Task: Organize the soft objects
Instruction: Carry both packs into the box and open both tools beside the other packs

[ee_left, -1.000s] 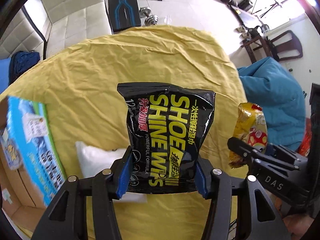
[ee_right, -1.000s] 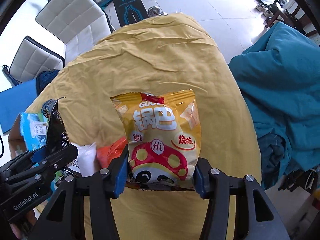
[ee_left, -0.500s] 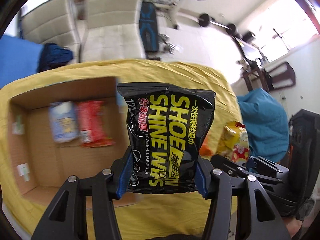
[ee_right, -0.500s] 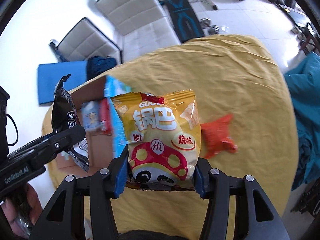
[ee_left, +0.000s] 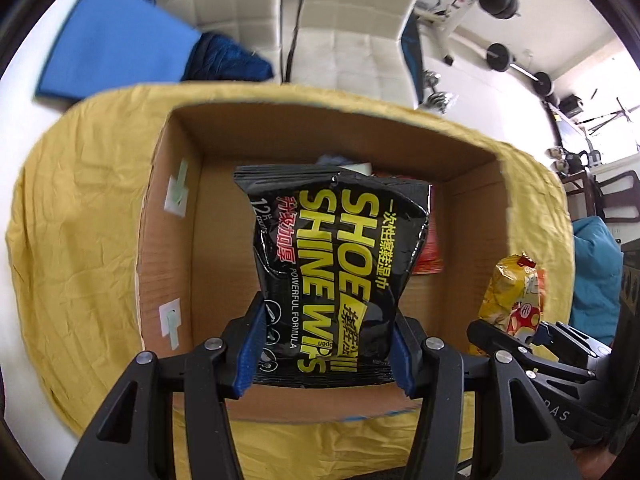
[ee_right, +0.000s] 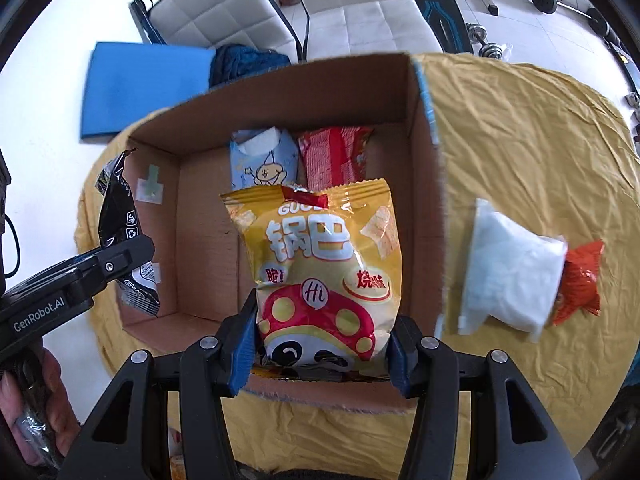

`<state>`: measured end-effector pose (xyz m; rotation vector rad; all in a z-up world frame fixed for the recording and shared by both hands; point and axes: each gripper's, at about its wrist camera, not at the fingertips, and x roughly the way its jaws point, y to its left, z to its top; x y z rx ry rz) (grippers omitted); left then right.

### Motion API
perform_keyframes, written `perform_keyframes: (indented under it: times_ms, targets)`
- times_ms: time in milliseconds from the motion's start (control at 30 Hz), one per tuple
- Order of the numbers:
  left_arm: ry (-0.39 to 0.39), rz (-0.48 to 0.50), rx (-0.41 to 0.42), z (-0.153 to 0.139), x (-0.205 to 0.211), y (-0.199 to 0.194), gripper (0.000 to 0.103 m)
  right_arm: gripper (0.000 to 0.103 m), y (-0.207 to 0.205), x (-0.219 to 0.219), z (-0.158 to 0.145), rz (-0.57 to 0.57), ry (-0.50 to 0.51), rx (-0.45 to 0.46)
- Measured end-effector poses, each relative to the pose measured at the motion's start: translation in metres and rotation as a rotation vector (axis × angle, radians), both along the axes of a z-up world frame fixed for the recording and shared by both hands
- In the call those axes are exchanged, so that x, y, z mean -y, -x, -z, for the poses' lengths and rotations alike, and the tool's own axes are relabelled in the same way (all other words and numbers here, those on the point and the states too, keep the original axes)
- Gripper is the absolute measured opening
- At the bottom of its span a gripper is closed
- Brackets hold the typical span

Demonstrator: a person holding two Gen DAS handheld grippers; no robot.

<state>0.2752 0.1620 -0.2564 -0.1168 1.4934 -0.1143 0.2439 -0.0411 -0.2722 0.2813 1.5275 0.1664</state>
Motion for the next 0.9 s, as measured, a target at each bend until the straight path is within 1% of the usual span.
perform_keyframes:
  times_ms: [133, 233, 333, 667, 700, 767, 800, 900]
  targets:
    - [-0.016, -0.016, -0.052, 0.033, -0.020, -0.013, 0.051, 0.056, -0.007, -0.022, 0.031, -0.002, 0.057, -0.051]
    - [-0.035, -0.011, -0.081, 0.056, -0.027, -0.028, 0.051, 0.056, -0.010, -0.027, 0.060, -0.004, 0.087, -0.087]
    - [-0.039, -0.005, -0.112, 0.073, -0.031, -0.040, 0.051, 0.056, -0.011, -0.031, 0.077, 0.001, 0.103, -0.120]
    - [-0.070, 0.067, -0.154, 0.108, -0.014, -0.072, 0.052, 0.056, -0.013, -0.039, 0.122, 0.002, 0.152, -0.191]
    - [-0.060, 0.080, -0.167, 0.111, -0.013, -0.073, 0.052, 0.056, -0.012, -0.039, 0.126, 0.003, 0.151, -0.199]
    - [-0.065, 0.082, -0.178, 0.117, -0.013, -0.075, 0.052, 0.056, -0.010, -0.037, 0.131, 0.008, 0.153, -0.208]
    - [-0.060, 0.083, -0.183, 0.119, -0.013, -0.074, 0.053, 0.056, -0.013, -0.042, 0.133, 0.008, 0.158, -0.210]
    - [-0.047, 0.080, -0.191, 0.123, -0.014, -0.072, 0.053, 0.056, -0.012, -0.044, 0.135, 0.011, 0.156, -0.216]
